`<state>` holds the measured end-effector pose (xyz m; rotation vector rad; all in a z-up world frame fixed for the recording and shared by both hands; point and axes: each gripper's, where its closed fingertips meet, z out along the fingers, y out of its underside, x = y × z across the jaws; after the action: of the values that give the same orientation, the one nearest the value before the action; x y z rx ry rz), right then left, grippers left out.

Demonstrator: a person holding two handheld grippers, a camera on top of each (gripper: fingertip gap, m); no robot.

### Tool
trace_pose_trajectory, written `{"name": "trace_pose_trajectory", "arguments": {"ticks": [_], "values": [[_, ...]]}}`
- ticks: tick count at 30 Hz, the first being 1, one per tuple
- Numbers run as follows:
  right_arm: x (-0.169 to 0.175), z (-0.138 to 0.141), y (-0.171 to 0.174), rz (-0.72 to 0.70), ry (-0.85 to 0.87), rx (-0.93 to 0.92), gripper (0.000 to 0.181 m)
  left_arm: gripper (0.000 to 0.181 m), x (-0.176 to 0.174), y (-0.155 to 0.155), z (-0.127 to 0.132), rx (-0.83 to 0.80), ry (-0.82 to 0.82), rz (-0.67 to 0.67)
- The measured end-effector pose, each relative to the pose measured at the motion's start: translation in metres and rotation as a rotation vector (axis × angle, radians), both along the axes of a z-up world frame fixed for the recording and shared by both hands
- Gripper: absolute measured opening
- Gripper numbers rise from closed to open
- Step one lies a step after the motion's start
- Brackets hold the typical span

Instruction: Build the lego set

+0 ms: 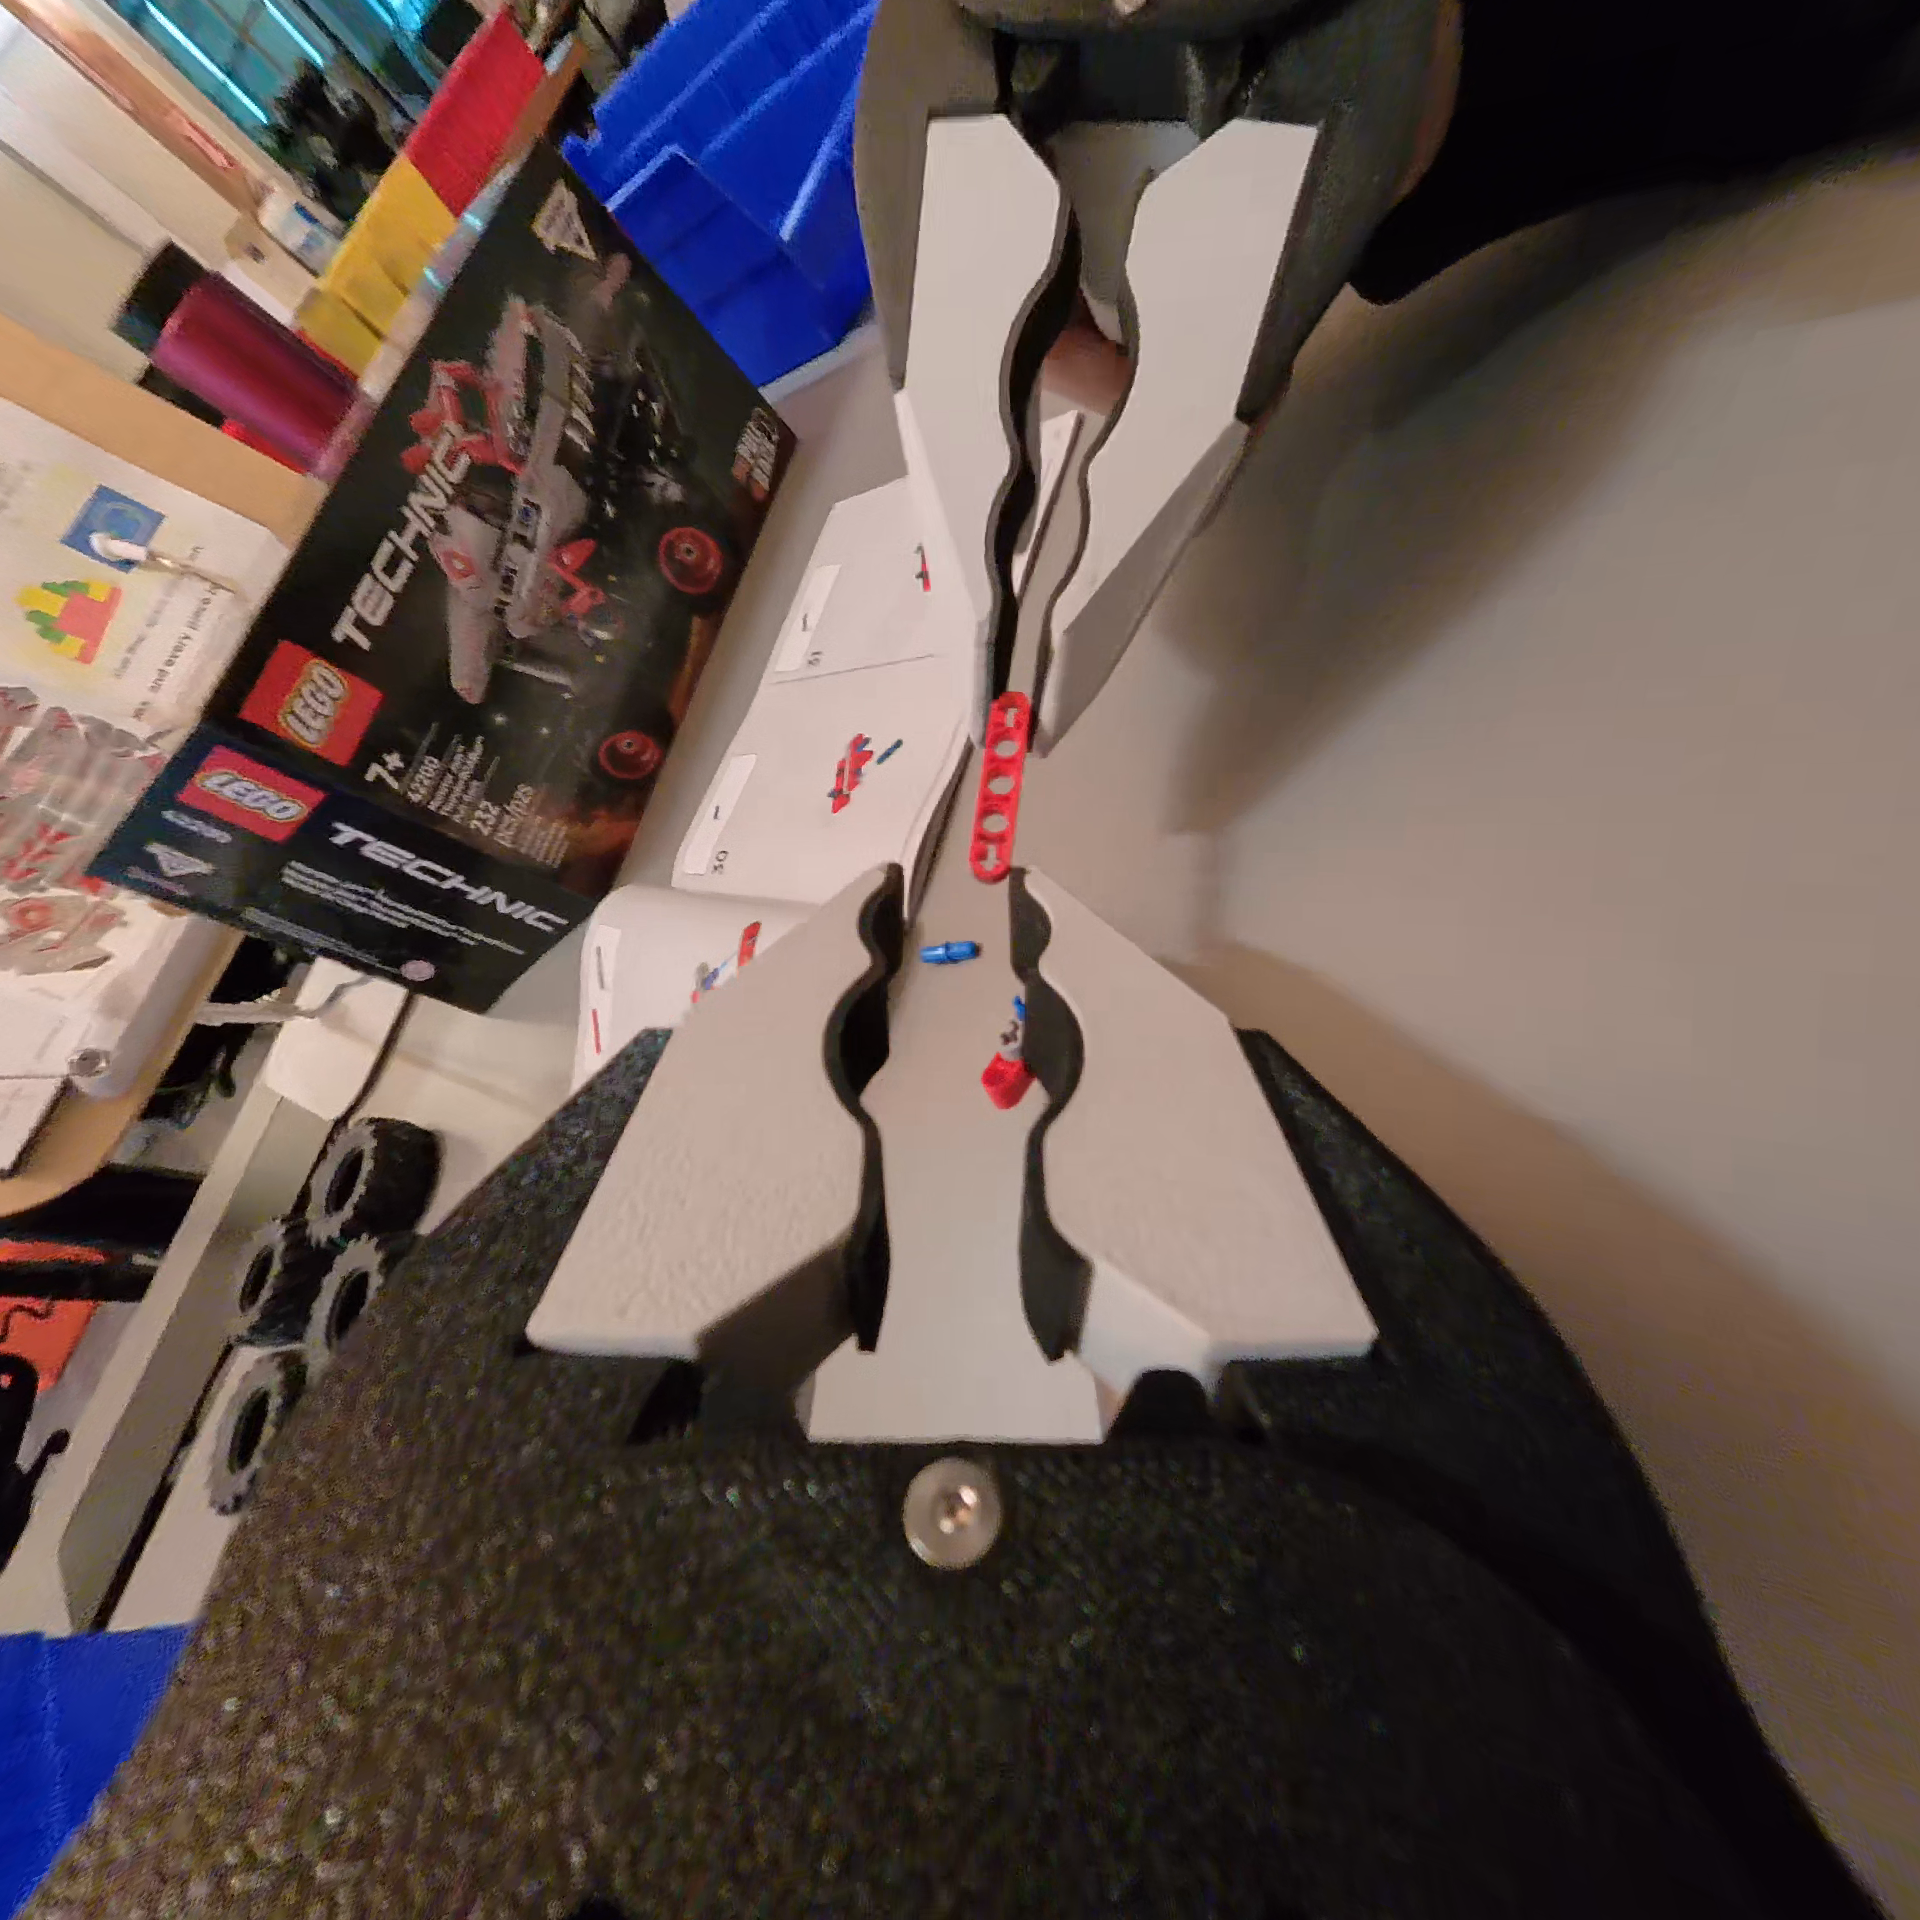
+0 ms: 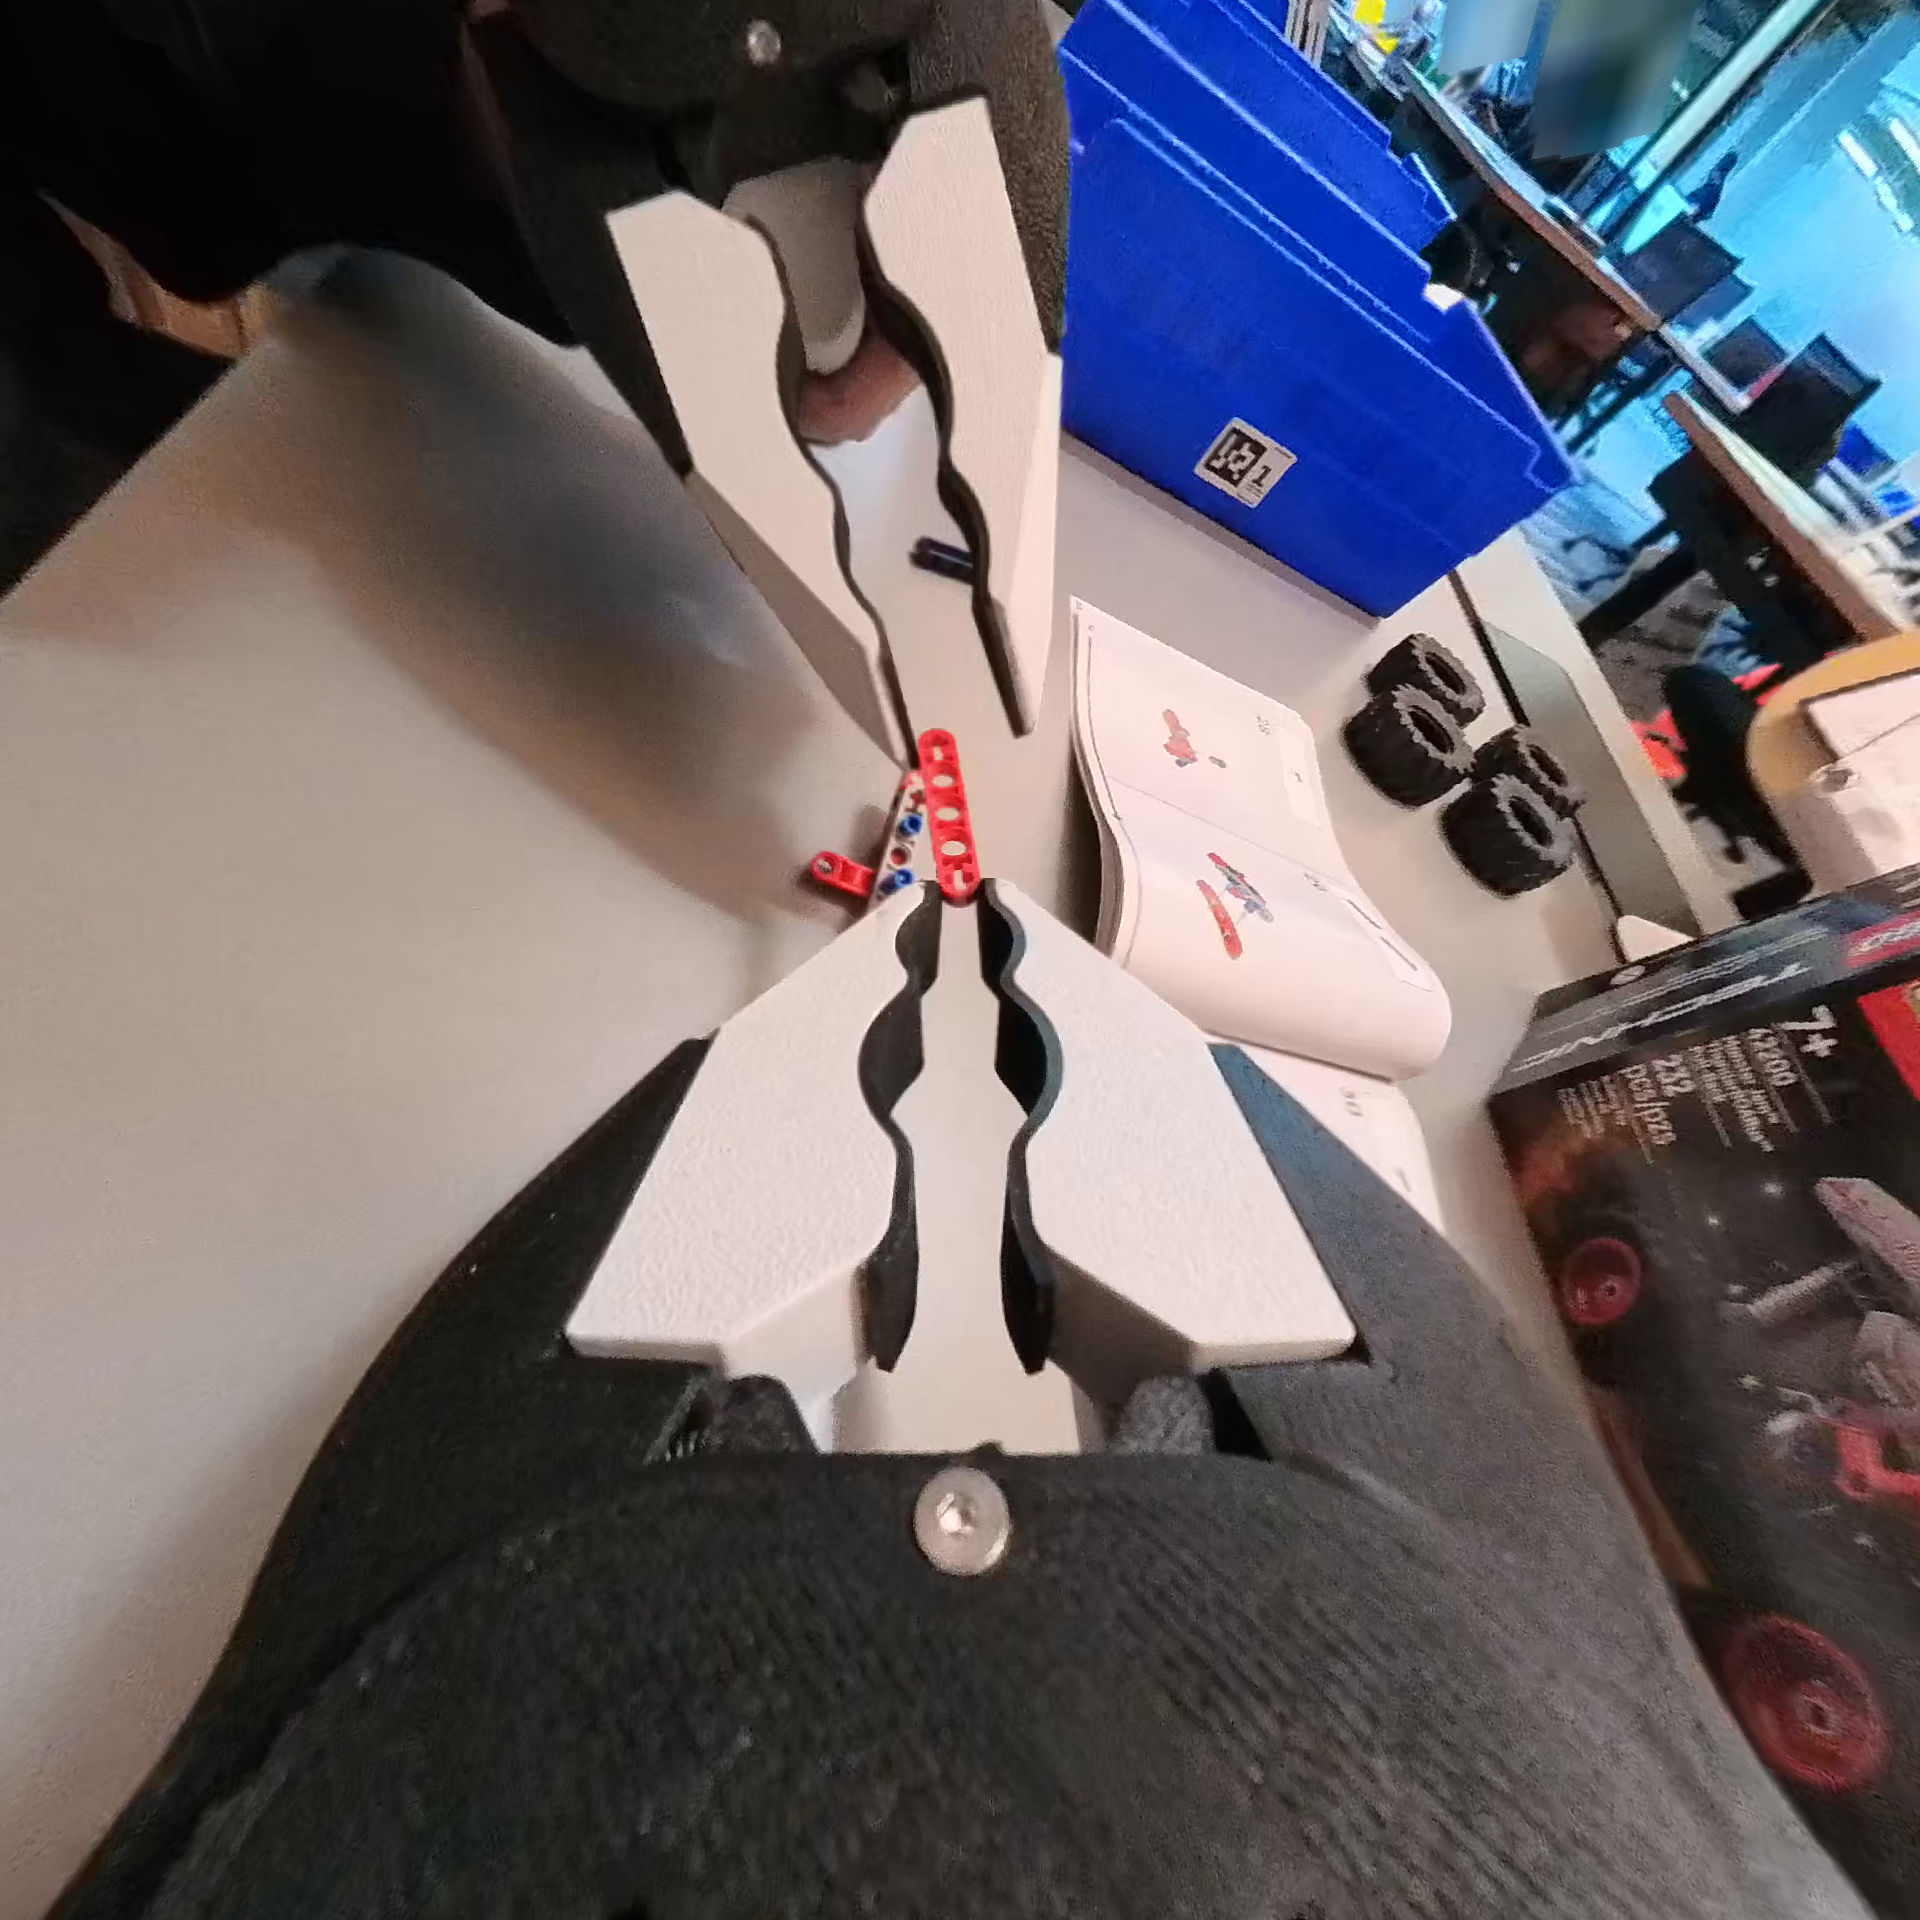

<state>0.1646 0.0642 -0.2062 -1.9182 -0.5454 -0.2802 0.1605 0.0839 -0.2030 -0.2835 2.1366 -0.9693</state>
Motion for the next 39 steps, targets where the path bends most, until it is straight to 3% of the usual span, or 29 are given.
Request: {"name": "trace_pose_trajectory", "arguments": {"ticks": [6, 19, 22, 28, 39], "values": [[0.003, -0.012, -0.003, -0.017, 0.176, -0.072, 0.005, 0.026, 0.001, 0.002, -0.01, 0.082, -0.053, -0.039], [-0.014, -0.005, -0.005, 0.07, 0.4, -0.071, 0.005, 0.017, 0.0, -0.005, -0.016, 0.336, -0.291, -0.083], [-0.014, -0.007, -0.005, 0.069, 0.418, -0.079, 0.005, 0.012, -0.002, -0.007, -0.015, 0.309, -0.28, -0.095], [-0.007, -0.01, -0.005, 0.025, 0.432, -0.089, 0.005, 0.022, 0.0, 0.003, -0.012, 0.272, -0.244, -0.084], [-0.006, -0.006, 0.007, -0.015, 0.357, -0.037, 0.004, 0.022, -0.013, -0.003, 0.0, -0.118, 0.1, -0.124]]}}
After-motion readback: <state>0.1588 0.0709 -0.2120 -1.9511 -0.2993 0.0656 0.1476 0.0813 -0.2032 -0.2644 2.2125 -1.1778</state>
